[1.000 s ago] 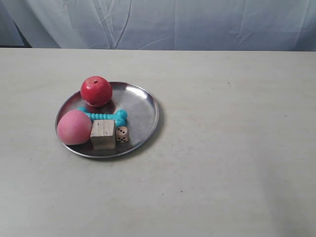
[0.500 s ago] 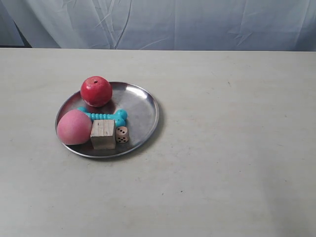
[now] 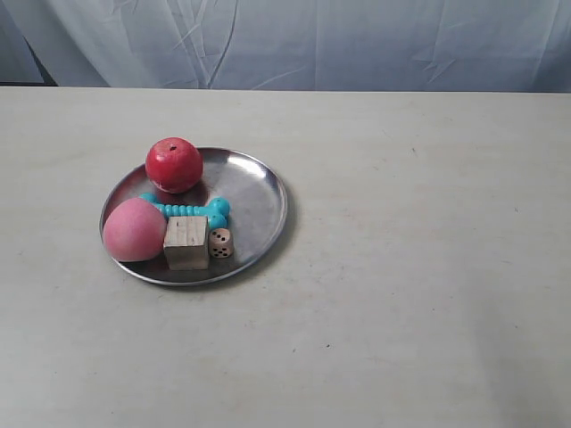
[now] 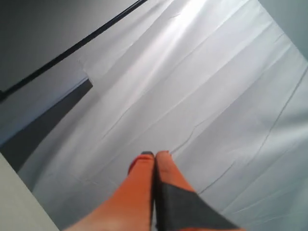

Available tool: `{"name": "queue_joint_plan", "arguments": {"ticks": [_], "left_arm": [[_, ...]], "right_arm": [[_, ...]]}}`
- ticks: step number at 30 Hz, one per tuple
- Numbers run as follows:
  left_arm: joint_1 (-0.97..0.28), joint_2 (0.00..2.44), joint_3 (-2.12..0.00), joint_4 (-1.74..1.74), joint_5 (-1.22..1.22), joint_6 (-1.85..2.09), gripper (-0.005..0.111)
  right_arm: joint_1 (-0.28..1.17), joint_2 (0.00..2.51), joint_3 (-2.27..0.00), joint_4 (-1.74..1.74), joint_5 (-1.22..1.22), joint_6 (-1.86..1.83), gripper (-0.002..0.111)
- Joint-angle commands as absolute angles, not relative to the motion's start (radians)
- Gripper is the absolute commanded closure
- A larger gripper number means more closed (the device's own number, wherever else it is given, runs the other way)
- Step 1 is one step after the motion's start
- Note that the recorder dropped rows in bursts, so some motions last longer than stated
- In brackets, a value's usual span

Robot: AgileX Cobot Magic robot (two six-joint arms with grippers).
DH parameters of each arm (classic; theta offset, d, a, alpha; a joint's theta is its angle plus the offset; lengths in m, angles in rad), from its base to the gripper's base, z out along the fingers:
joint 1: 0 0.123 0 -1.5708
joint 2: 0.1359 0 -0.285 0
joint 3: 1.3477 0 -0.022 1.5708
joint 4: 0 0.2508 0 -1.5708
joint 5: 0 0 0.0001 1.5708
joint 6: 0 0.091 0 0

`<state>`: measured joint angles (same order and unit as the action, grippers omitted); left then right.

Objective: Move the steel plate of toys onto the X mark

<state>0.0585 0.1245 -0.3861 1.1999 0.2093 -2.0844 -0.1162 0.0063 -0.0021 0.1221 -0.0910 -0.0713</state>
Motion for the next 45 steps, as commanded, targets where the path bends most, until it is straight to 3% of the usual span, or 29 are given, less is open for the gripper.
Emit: {"name": "queue_joint_plan", "arguments": {"ticks": [1, 6, 12, 15, 19, 26, 45], "left_arm": [[0.061, 0.129, -0.382, 0.953, 0.239, -2.090, 0.107], [0.061, 0.129, -0.367, 0.754, 0.239, -1.848, 0.107], [0.061, 0.129, -0.343, 0.072, 0.267, -0.494, 0.107], [0.061, 0.123, -0.259, -0.070, 0.112, -0.179, 0.107], [0.061, 0.065, -0.126, 0.076, -0.030, -0.181, 0.107], [0.061, 0.000, -0.012, 0.125, -0.017, -0.181, 0.107], [0.061, 0.000, 0.000, 0.125, 0.076, -0.179, 0.107]], "right_arm": [[-0.122, 0.000, 0.000, 0.122, -0.098, -0.071, 0.108], [-0.122, 0.000, 0.000, 0.122, -0.098, -0.071, 0.108], [-0.122, 0.000, 0.000, 0.122, -0.098, -0.071, 0.108], [-0.122, 0.000, 0.000, 0.122, -0.098, -0.071, 0.108], [-0.122, 0.000, 0.000, 0.122, -0.098, -0.071, 0.108], [-0.122, 0.000, 0.000, 0.122, -0.098, -0.071, 0.108], [-0.122, 0.000, 0.000, 0.122, -0.096, -0.071, 0.108]]}}
